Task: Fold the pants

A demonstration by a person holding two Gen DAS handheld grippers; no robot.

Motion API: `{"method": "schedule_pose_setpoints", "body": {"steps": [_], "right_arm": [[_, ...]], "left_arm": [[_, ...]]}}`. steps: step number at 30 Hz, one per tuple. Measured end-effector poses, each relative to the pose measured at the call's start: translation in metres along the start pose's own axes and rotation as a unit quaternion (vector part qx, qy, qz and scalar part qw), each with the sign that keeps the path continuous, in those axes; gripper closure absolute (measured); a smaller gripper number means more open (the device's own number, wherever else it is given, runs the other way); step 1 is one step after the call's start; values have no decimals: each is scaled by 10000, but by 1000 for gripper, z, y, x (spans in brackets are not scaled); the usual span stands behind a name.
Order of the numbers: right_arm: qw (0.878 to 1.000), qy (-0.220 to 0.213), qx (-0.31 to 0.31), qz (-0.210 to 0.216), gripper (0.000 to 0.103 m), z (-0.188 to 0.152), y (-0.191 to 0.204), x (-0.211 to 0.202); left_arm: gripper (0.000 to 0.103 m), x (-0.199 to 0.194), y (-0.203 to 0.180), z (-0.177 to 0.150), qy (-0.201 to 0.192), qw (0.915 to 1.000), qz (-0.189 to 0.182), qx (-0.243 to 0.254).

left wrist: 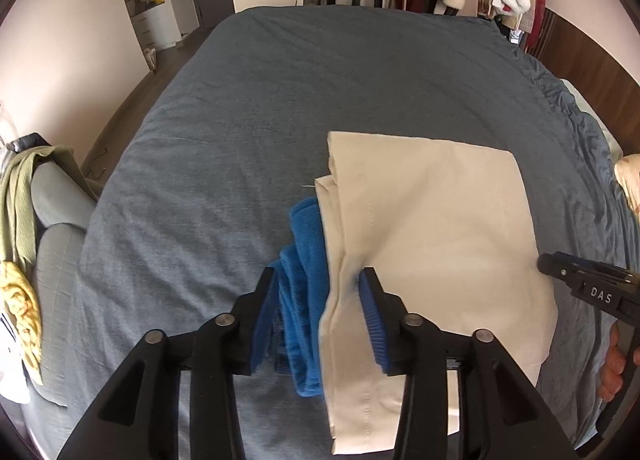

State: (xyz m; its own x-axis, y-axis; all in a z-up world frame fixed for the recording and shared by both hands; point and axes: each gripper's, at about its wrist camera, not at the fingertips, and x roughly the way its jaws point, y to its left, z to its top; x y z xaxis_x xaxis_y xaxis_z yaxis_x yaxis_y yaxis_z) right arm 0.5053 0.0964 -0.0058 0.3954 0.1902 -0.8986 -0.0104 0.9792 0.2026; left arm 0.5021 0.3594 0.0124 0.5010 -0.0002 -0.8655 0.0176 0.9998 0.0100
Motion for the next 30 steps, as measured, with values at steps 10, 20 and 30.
{"method": "schedule_pose_setpoints", "body": {"steps": [10,20,30], "right_arm": [[9996,-291,-6,-60,70,-14,11,-39],[9983,-422,-291,270,70,-66,24,-75],[9957,344,-800,325,70,-104,31,-53]], "left_arm": [[58,-47,5,-6,-281,9992,-89,282],[58,-61,-7,-70,131,9949,-511,865],[69,-37,-12,-94,433,9871,-875,1267]]}}
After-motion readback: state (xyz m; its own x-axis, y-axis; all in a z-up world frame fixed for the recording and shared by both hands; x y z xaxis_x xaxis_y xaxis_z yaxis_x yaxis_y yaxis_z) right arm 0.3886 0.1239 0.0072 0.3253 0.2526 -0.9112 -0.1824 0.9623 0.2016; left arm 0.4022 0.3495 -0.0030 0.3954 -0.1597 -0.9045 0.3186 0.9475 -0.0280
